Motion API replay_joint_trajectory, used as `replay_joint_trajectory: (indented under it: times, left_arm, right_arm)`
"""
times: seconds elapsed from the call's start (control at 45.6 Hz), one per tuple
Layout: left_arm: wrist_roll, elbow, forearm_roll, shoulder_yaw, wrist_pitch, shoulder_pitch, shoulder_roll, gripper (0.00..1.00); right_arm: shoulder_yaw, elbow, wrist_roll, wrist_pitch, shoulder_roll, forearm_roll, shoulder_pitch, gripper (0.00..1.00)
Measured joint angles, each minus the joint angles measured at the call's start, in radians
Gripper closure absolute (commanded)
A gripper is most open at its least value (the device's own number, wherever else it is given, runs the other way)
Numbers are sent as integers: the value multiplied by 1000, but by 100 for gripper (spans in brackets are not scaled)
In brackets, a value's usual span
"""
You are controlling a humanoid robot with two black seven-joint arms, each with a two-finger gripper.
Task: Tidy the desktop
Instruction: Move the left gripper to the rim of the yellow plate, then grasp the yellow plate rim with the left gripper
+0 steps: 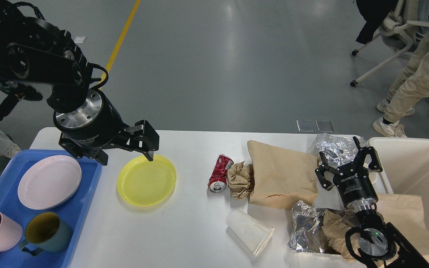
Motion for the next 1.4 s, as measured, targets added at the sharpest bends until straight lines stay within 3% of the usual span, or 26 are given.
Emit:
replay_joint_trajectory:
  times: [0.197, 0.505, 0.57, 0.68, 0.79, 0.877, 0.987, 1.184, 1.404]
  left_arm:
    - [0, 4, 3, 1, 3, 41, 5, 4]
    - [-49, 107, -20, -45, 55, 270, 154, 7]
    - [-57, 139, -34, -61, 90, 337, 177, 8]
    - [-53, 172, -98, -73, 249, 480, 205, 8]
    - [-10, 201, -178, -119, 433, 609, 230, 8]
    - [87, 274, -228, -195, 531, 725, 248, 7]
    - [185, 398, -253, -313, 596, 885, 257, 5]
    - [206, 565, -241, -478, 624, 1132, 260, 4]
    - [204, 664, -203, -539, 629, 1233, 265, 4]
  right_arm:
    - [0, 0, 0, 0, 0, 0, -1, 0]
    - [0, 1, 0, 0, 0, 0, -2, 0]
    - [0, 1, 0, 0, 0, 0, -2, 0]
    - [0, 1, 0, 0, 0, 0, -2, 0]
    - [0, 1, 0, 0, 0, 0, -2, 0]
    - [0, 1, 0, 0, 0, 0, -1, 0]
    - [0, 1, 0, 0, 0, 0, -2, 0]
    - [0, 1, 0, 0, 0, 0, -1, 0]
    - [0, 1, 0, 0, 0, 0, -1, 0]
